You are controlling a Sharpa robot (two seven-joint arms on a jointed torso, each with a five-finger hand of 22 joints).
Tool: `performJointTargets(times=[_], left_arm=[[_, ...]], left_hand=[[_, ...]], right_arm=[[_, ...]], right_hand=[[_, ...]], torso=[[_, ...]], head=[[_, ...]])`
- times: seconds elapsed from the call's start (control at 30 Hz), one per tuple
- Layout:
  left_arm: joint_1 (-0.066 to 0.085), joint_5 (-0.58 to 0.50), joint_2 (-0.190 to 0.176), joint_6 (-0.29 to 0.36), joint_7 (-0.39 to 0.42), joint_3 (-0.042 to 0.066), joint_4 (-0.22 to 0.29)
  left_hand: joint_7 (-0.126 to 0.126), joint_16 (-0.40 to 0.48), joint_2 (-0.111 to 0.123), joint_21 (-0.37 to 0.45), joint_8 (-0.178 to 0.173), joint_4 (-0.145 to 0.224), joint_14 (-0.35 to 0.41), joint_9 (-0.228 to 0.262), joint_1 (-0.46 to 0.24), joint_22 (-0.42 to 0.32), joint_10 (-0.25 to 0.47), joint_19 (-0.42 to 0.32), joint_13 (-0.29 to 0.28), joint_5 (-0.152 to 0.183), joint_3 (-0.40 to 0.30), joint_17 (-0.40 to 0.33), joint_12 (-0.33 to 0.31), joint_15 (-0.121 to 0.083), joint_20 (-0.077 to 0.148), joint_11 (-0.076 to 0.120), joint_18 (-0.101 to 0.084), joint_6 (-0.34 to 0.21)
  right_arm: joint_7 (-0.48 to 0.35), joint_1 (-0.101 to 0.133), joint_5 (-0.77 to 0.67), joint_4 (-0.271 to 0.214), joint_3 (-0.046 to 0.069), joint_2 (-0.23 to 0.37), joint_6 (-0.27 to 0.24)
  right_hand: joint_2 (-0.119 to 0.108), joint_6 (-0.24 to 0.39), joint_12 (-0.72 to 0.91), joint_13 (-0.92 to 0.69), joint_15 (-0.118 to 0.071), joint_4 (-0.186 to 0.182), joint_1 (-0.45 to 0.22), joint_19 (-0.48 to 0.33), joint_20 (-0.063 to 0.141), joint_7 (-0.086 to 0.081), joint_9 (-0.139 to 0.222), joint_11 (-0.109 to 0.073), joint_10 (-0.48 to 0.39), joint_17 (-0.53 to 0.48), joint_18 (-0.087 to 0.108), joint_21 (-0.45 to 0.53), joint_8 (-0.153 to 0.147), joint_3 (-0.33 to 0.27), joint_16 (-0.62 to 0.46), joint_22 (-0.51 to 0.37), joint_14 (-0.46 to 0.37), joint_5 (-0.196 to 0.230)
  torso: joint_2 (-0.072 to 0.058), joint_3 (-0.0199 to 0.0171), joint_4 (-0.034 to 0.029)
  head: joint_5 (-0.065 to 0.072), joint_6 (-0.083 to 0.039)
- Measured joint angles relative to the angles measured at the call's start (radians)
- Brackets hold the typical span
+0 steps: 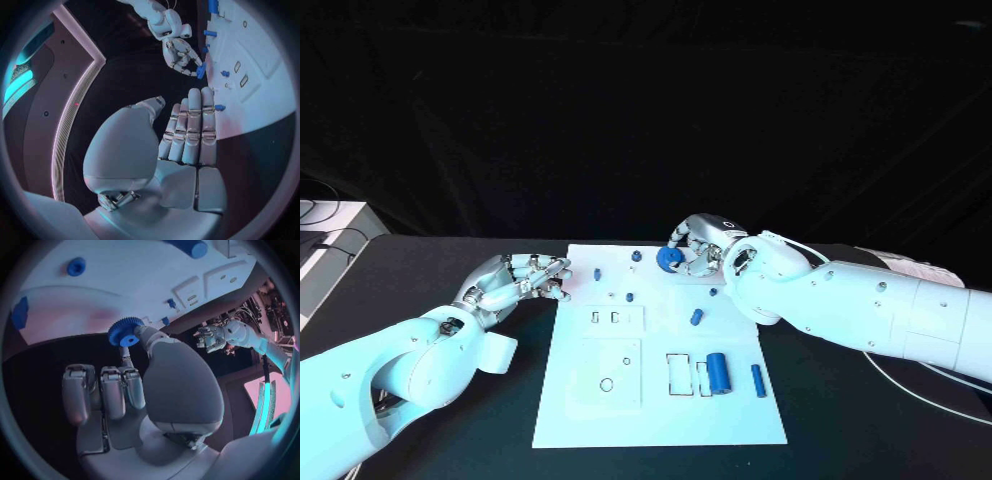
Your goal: Assemble the parts on the task board
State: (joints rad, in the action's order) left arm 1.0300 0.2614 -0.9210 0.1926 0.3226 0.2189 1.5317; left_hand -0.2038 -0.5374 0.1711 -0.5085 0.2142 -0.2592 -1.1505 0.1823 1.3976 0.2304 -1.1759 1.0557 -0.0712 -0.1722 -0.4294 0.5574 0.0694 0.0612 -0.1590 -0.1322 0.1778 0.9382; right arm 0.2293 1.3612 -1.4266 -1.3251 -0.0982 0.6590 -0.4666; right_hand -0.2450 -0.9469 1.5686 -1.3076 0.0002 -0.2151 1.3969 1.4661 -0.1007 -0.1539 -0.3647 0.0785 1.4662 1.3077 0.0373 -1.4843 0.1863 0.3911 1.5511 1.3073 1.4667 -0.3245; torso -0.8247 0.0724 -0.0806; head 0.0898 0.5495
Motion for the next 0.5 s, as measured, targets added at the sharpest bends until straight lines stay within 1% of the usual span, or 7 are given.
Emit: performJointTargets(times=[0.03, 0.13, 0.33, 0.5], left_arm=[[0.0, 0.0, 0.0, 0.0, 0.0, 0.0, 0.0], [0.0, 0.0, -0.001, -0.001, 0.0, 0.0, 0.002], [0.0, 0.0, -0.002, -0.001, 0.001, 0.0, 0.003], [0.0, 0.0, -0.002, -0.001, 0.001, 0.0, 0.003]], left_hand=[[0.0, 0.0, -0.002, 0.0, 0.0, 0.0, 0.002, 0.0, 0.002, 0.0, 0.0, 0.0, 0.0, 0.0, 0.0, 0.0, 0.0, 0.002, 0.0, 0.0, 0.0, 0.0], [0.0, 0.0, -0.004, 0.0, 0.0, 0.003, 0.004, 0.0, 0.004, 0.001, 0.0, 0.0, 0.0, 0.0, -0.003, 0.001, 0.0, 0.004, 0.0, 0.0, 0.0, 0.0], [0.0, 0.0, -0.004, -0.004, 0.0, 0.003, 0.004, 0.0, 0.004, 0.001, 0.0, 0.0, 0.0, 0.0, -0.003, 0.001, 0.0, 0.004, 0.0, 0.0, 0.0, 0.0], [0.004, 0.0, -0.004, -0.004, 0.0, 0.003, 0.004, 0.001, 0.004, 0.001, 0.0, -0.004, 0.0, 0.0, -0.003, 0.001, 0.0, 0.004, 0.004, 0.0, 0.0, -0.004]], right_arm=[[0.001, -0.002, -0.014, -0.003, 0.0, -0.006, -0.009], [0.006, -0.012, -0.055, -0.006, 0.0, -0.027, -0.036], [0.021, -0.027, -0.112, -0.001, -0.001, -0.065, -0.072], [0.029, -0.031, -0.135, 0.012, -0.001, -0.088, -0.086]], right_hand=[[-0.005, -0.001, 0.0, 0.0, 0.0, 0.0, -0.005, 0.0, 0.0, 0.001, 0.0, 0.0, 0.0, 0.0, 0.0, 0.0, 0.002, 0.0, 0.0, 0.0, 0.0, 0.007], [-0.005, -0.002, 0.0, 0.0, 0.0, 0.003, -0.005, 0.0, 0.0, 0.002, 0.002, 0.0, 0.0, 0.0, 0.0, 0.0, 0.003, -0.003, 0.0, 0.001, 0.0, 0.027], [-0.005, -0.003, 0.0, 0.0, 0.0, 0.003, -0.005, 0.0, 0.0, 0.002, 0.003, 0.0, 0.0, 0.0, 0.0, 0.0, 0.003, -0.003, 0.0, 0.001, 0.0, 0.027], [-0.005, -0.003, 0.0, 0.0, 0.0, 0.003, -0.005, 0.0, 0.0, 0.002, 0.003, 0.0, 0.0, 0.0, 0.0, 0.0, 0.003, -0.003, 0.0, 0.001, 0.0, 0.032]], torso=[[0.0, 0.0001, 0.0002], [0.0, 0.0, 0.0004], [0.0, -0.0001, -0.0021], [-0.001, 0.0006, -0.0037]], head=[[-0.001, 0.0], [-0.005, 0.0], [-0.006, 0.0], [-0.008, 0.001]])
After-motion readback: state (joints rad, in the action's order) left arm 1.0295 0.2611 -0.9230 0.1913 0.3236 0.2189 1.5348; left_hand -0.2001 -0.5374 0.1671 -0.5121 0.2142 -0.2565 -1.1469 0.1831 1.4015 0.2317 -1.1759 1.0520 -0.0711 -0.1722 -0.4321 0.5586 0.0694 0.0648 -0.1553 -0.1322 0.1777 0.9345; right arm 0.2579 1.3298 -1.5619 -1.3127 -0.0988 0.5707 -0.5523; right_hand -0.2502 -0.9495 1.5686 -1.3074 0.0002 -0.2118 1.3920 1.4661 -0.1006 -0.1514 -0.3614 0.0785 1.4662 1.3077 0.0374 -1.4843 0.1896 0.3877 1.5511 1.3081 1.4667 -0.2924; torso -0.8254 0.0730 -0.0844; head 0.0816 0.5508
